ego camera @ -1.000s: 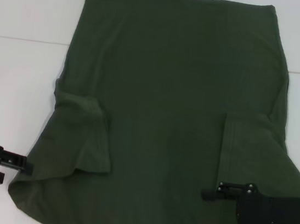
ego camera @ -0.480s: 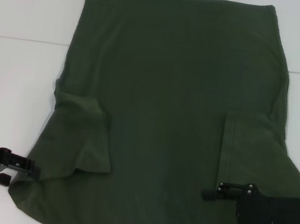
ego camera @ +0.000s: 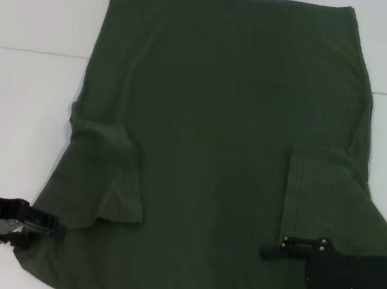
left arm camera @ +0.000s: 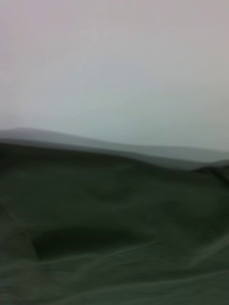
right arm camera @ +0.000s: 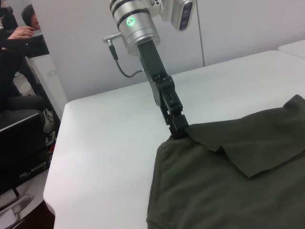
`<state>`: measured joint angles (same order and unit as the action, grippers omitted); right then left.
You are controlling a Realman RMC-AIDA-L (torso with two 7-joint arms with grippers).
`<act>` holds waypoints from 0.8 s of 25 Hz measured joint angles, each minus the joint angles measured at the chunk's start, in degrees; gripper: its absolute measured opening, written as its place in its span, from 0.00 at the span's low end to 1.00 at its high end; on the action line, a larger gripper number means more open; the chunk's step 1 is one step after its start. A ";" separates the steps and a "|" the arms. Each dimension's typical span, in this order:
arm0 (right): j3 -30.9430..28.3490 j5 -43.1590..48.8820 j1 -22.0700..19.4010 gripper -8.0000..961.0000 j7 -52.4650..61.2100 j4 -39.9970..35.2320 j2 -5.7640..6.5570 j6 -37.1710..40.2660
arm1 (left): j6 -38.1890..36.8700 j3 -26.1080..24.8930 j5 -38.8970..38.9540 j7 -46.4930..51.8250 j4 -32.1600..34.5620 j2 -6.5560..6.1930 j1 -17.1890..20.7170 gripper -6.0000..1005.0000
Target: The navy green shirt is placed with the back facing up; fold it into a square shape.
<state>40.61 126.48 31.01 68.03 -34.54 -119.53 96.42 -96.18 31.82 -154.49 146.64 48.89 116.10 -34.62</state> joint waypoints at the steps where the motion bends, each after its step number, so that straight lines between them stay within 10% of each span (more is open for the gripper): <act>1: 0.00 0.00 0.00 0.86 0.00 0.00 0.00 0.01 | -0.02 0.23 0.04 0.11 0.16 0.05 -0.05 0.89; 20: -0.36 -0.07 0.18 0.86 0.00 -0.24 0.09 0.19 | -2.09 2.89 -3.16 4.73 4.87 -0.31 -0.40 0.89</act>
<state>40.25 126.41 31.20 68.03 -34.77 -119.44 96.61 -98.26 34.71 -157.65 151.37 53.76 115.79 -35.03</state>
